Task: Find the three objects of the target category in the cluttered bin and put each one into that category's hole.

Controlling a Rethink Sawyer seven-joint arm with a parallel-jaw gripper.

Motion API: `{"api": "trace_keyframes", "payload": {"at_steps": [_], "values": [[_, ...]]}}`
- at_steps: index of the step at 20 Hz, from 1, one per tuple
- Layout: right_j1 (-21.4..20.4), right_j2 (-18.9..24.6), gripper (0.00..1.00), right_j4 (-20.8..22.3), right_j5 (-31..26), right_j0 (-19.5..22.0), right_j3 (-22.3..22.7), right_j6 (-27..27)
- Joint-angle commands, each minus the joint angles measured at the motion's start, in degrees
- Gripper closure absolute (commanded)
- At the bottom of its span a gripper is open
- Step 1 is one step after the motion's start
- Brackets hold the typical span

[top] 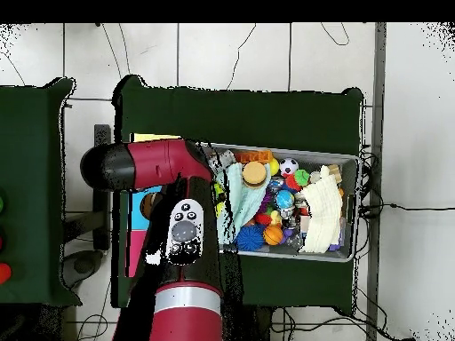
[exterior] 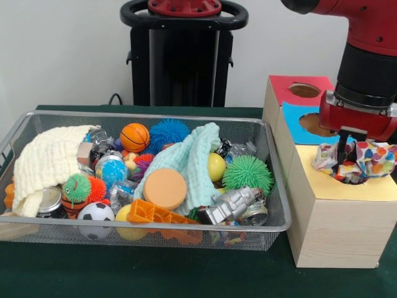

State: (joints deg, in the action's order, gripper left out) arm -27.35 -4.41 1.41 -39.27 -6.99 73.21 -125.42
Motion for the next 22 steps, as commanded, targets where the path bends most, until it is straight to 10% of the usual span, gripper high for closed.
{"api": "trace_keyframes", "payload": {"at_steps": [1, 22], "values": [[4.1, 1.3, 1.00, -1.2, 4.7, 0.4, 6.3, -10.5], [8.3, 5.4, 1.00, 1.3, 10.8, 5.4, 8.6, -3.3]]}}
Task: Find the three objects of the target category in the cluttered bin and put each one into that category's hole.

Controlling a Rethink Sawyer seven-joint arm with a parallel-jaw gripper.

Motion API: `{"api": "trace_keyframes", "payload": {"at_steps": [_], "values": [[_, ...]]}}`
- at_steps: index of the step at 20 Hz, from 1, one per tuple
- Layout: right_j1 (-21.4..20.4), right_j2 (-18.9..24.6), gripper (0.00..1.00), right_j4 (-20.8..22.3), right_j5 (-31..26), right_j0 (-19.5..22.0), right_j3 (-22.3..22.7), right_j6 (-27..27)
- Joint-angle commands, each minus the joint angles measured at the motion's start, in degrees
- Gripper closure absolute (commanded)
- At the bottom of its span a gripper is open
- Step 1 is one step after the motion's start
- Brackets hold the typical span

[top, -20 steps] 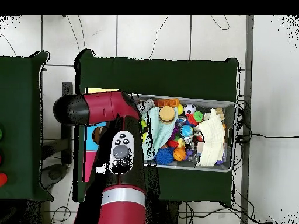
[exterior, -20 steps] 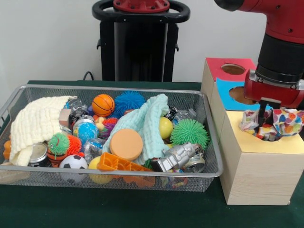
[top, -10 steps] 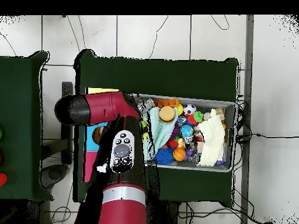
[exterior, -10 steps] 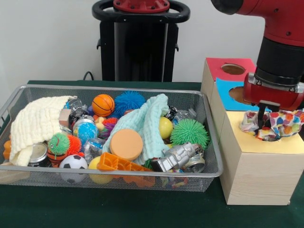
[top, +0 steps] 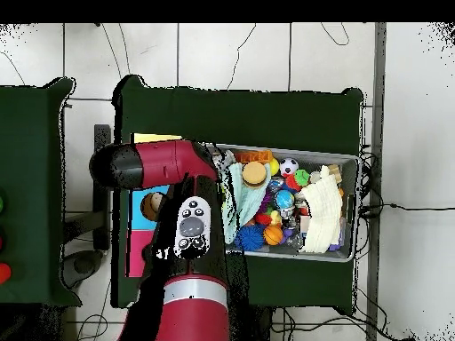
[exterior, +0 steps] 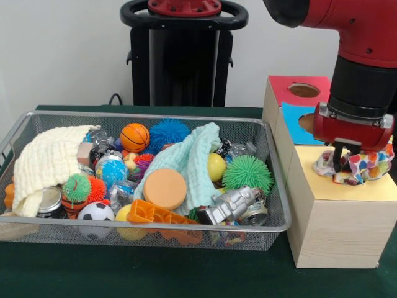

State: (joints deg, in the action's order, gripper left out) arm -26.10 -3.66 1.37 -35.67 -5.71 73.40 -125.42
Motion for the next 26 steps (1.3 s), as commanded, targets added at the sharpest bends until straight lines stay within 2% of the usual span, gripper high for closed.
{"api": "trace_keyframes", "payload": {"at_steps": [1, 13, 26], "values": [[7.4, 5.1, 1.00, 1.6, 8.6, 4.4, 8.7, -3.4], [9.0, 8.4, 1.00, 3.9, 11.6, 7.7, 9.1, 0.1], [9.0, 9.3, 1.00, 7.4, 16.9, 9.2, 10.8, 2.1]]}}
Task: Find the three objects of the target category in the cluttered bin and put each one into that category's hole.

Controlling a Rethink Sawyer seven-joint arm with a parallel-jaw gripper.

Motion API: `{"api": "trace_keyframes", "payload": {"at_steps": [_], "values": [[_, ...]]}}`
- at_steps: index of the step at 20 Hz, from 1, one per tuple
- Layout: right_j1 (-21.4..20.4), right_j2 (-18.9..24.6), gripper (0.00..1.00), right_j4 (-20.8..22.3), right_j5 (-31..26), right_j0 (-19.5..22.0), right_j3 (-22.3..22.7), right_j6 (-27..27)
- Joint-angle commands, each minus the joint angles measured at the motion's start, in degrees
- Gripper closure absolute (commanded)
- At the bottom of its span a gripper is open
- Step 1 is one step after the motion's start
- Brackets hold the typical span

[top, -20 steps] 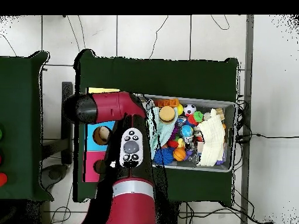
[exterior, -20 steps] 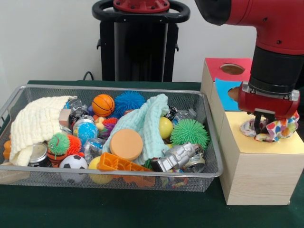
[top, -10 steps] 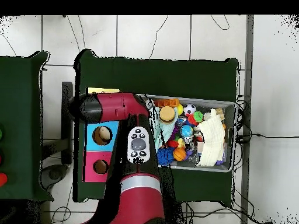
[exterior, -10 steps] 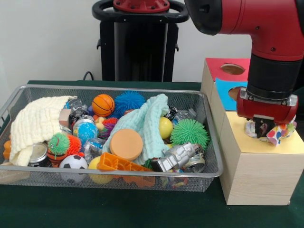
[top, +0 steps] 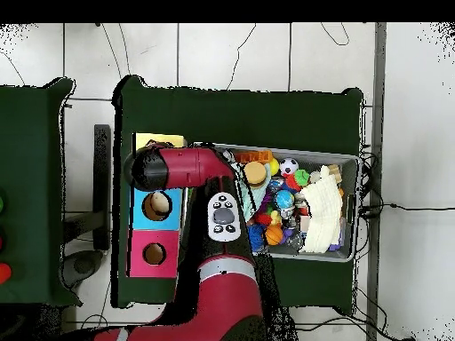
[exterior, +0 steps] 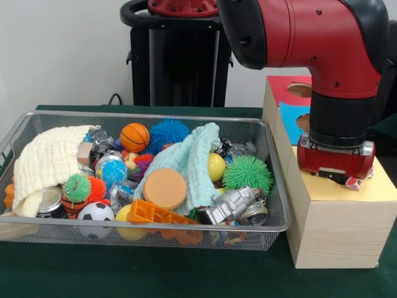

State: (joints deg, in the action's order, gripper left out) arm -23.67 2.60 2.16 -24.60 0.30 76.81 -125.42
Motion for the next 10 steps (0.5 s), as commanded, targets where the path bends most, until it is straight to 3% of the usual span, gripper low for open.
{"api": "trace_keyframes", "payload": {"at_steps": [1, 10], "values": [[6.6, 3.3, 1.00, 6.9, 6.0, 3.5, 7.7, 2.2], [3.1, -0.1, 1.00, 8.5, 2.0, 0.6, 6.9, 0.2]]}}
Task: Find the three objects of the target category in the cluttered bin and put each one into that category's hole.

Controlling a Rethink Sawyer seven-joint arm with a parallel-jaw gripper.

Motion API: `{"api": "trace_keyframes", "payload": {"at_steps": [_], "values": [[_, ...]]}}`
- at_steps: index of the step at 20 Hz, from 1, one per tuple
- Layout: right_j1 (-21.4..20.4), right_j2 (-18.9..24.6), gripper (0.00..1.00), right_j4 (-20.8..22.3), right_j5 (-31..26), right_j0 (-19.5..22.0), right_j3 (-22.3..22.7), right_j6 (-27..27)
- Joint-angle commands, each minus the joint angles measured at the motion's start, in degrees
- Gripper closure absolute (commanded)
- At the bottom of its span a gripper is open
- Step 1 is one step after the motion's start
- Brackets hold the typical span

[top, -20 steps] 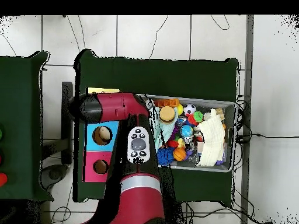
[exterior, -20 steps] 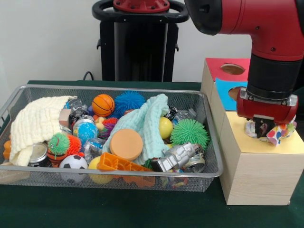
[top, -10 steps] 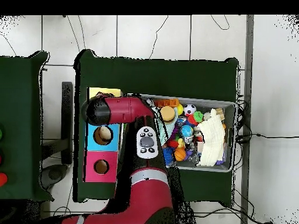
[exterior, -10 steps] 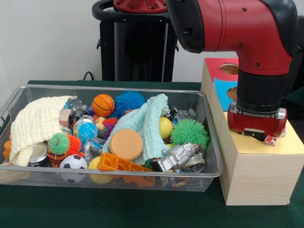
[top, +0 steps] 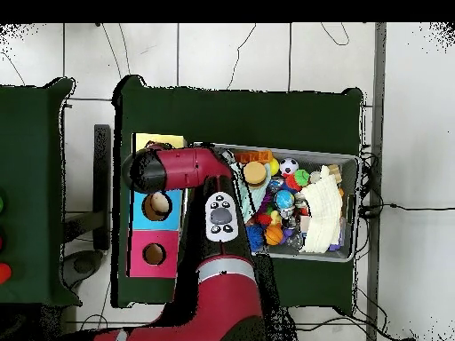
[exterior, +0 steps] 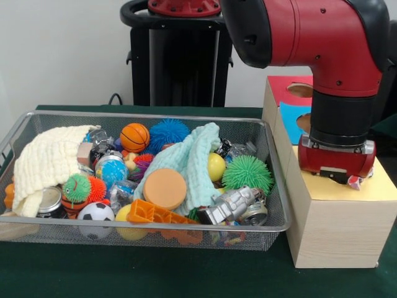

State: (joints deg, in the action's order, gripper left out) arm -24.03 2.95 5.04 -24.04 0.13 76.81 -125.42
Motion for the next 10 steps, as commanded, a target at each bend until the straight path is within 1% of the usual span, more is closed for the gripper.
{"api": "trace_keyframes", "payload": {"at_steps": [1, 4, 6, 7, 10], "values": [[2.8, -1.6, 1.00, 6.0, 1.0, -0.3, 6.3, -0.4], [2.0, -2.0, 1.00, 6.1, -2.1, -0.7, 4.8, 0.4], [2.5, -2.0, 1.00, 6.2, -2.3, -0.6, 3.9, 0.4], [3.1, -1.2, 1.00, 6.2, -2.8, 0.1, 3.3, 1.3], [3.1, -1.3, 1.00, 6.5, -3.3, 0.2, 3.0, 1.1]]}}
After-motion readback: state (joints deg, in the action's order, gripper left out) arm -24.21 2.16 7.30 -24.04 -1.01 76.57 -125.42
